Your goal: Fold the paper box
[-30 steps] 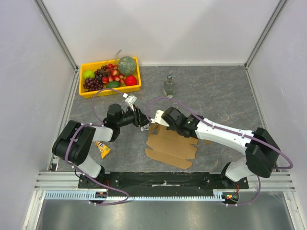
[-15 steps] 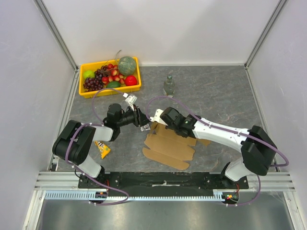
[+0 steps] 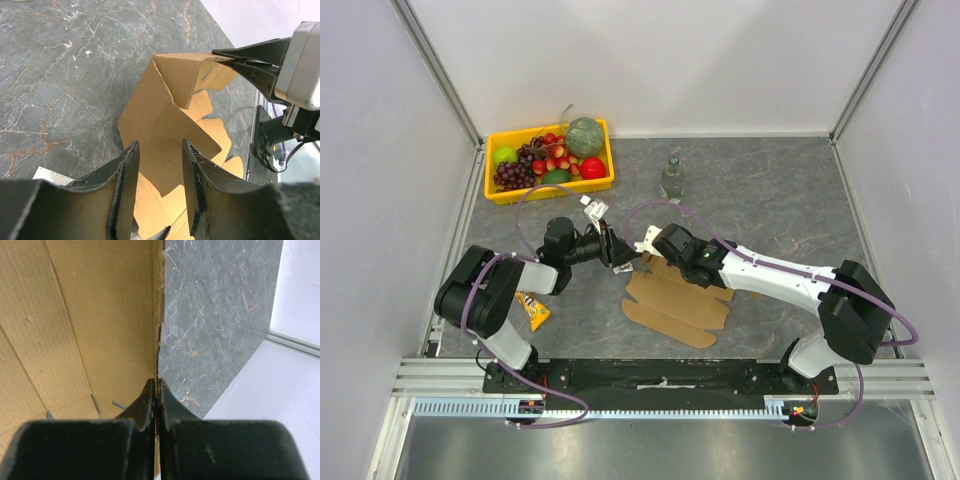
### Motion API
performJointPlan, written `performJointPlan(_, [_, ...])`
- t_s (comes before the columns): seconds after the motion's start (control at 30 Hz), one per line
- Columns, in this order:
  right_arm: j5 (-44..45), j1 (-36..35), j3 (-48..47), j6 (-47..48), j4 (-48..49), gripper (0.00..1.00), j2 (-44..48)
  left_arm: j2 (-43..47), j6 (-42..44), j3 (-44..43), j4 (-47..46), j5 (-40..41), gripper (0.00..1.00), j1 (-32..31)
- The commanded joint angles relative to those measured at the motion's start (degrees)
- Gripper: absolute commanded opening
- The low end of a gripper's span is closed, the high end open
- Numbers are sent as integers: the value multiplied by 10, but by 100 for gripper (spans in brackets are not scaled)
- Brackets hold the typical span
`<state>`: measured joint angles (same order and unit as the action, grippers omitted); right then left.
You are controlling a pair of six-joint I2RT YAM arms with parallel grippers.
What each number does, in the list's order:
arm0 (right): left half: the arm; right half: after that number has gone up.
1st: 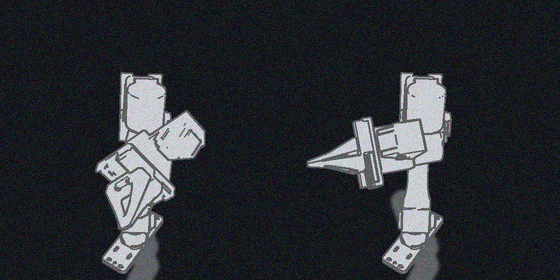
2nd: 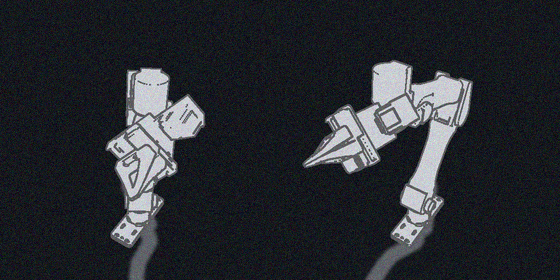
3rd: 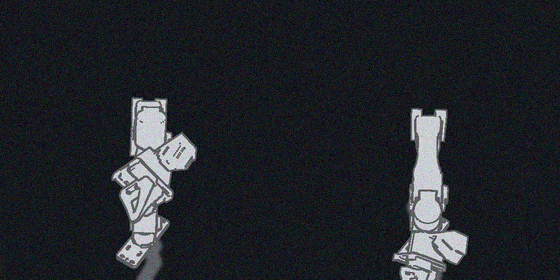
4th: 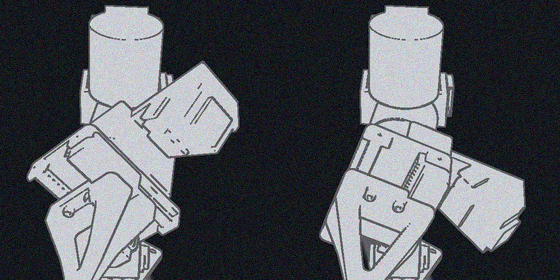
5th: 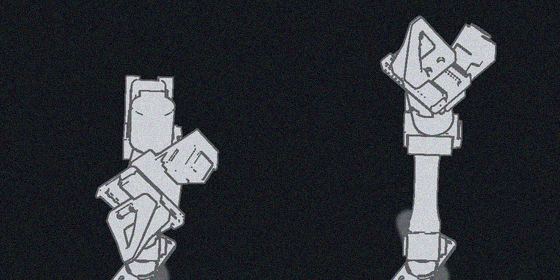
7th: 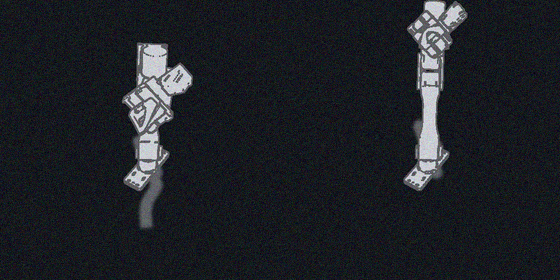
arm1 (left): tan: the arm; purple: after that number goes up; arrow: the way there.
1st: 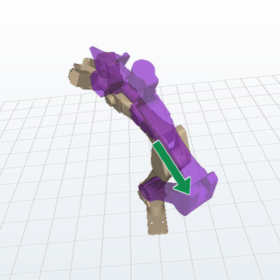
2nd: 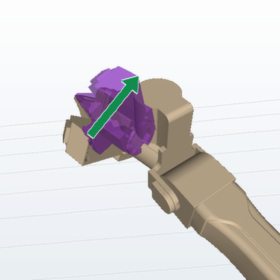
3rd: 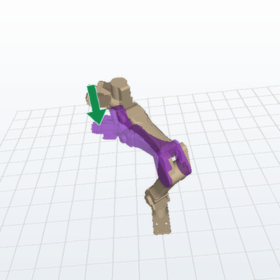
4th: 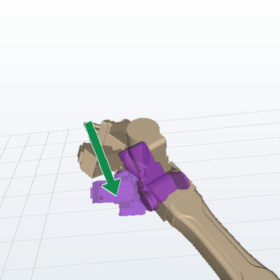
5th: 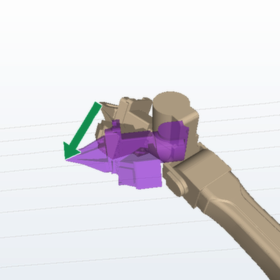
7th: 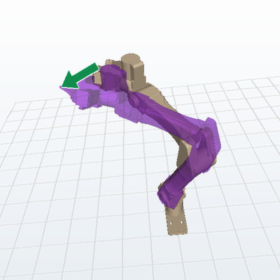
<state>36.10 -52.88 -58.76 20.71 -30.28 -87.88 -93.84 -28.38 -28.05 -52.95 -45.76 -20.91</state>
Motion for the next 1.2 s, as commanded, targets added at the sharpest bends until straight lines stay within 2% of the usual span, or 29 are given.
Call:
performJointPlan(0.0, [26, -2, -14, 20, 33, 0, 12, -11, 18, 6, -72, -33, 48, 2])
performJointPlan(0.2, [8, -2, -16, 22, 34, 0, 10, -31, 23, 6, -109, -43, 56, -9])
performJointPlan(0.63, [-19, -2, -12, 16, 35, 0, 12, -42, 80, -10, -60, -5, 58, -47])
performJointPlan(0.93, [-39, -2, -6, 13, 34, 0, 19, -15, 128, -25, 28, 95, 59, -70])
performJointPlan(1.17, [-58, -2, 1, 10, 34, 1, 20, -6, 138, -23, 41, 160, 60, -94])
